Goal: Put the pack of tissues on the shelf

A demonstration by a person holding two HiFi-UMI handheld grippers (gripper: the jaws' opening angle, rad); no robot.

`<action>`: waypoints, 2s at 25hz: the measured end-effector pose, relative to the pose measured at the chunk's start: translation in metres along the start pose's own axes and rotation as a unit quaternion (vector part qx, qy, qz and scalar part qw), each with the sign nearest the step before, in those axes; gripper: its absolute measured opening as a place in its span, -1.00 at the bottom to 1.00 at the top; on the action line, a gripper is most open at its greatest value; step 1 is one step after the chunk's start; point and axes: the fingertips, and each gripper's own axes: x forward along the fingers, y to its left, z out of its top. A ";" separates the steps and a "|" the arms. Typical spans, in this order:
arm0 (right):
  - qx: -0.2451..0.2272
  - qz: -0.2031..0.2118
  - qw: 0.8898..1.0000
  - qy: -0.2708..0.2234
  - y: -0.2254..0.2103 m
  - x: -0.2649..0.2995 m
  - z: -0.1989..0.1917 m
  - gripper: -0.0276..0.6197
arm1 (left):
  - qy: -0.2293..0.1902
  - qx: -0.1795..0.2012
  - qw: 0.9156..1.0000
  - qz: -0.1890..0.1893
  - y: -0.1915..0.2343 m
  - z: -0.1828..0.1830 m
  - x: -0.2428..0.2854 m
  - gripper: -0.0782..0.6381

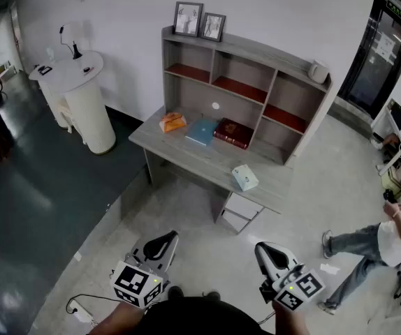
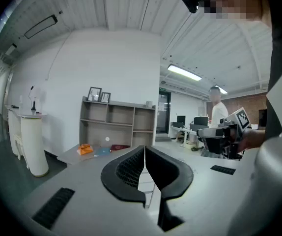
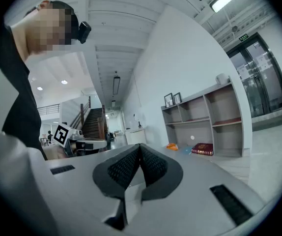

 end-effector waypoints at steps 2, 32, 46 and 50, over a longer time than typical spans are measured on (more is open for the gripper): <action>0.000 -0.001 1.000 0.001 0.002 0.001 -0.001 -0.86 | 0.000 -0.001 1.000 -0.001 0.002 0.000 -0.002 -0.72; 0.020 0.000 1.000 0.007 0.032 0.087 -0.012 -0.85 | -0.004 -0.006 1.000 -0.016 0.083 -0.016 -0.019 -0.72; 0.053 0.010 0.999 0.002 -0.097 0.141 0.000 -0.85 | 0.024 0.001 1.000 -0.015 0.107 0.007 0.111 -0.72; 0.065 0.015 0.998 0.002 -0.137 0.150 0.005 -0.85 | 0.022 -0.001 1.000 -0.013 0.107 0.022 0.155 -0.72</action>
